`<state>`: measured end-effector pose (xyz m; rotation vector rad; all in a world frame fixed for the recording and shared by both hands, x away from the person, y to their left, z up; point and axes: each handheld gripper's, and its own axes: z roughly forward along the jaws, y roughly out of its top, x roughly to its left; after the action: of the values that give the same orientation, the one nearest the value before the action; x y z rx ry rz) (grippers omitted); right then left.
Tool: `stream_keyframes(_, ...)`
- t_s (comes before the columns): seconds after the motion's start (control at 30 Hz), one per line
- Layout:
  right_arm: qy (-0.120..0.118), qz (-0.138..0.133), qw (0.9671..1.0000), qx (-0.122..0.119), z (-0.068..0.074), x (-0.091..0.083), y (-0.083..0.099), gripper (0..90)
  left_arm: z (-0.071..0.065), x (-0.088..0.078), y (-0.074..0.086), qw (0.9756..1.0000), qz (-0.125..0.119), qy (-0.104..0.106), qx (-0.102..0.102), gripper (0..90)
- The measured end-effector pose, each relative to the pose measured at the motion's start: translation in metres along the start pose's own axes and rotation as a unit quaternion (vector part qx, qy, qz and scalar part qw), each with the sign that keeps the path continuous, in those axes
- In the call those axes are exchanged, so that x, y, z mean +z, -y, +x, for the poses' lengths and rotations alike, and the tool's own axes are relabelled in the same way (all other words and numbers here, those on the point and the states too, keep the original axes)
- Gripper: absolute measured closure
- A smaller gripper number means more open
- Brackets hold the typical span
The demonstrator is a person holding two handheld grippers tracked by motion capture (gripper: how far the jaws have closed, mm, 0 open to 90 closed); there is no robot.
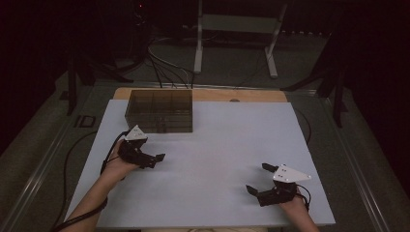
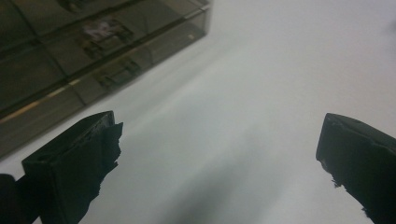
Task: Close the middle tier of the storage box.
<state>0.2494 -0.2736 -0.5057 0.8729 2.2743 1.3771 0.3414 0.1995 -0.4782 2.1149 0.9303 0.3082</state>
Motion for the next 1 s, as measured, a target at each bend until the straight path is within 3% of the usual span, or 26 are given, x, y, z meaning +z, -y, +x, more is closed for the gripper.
stream_keyframes(0.57, -0.001, 0.003, 1.0, -0.004, 0.001, 0.001, 0.0, 0.1, -0.02, -0.003, 0.018, 0.9993, -0.003, 0.03, 0.022, 0.0)
stream_keyframes(1.0, -0.001, 0.006, 1.0, -0.006, 0.001, 0.001, 0.0, 0.1, -0.027, -0.013, 0.037, 0.9989, -0.004, 0.043, 0.02, 0.0)
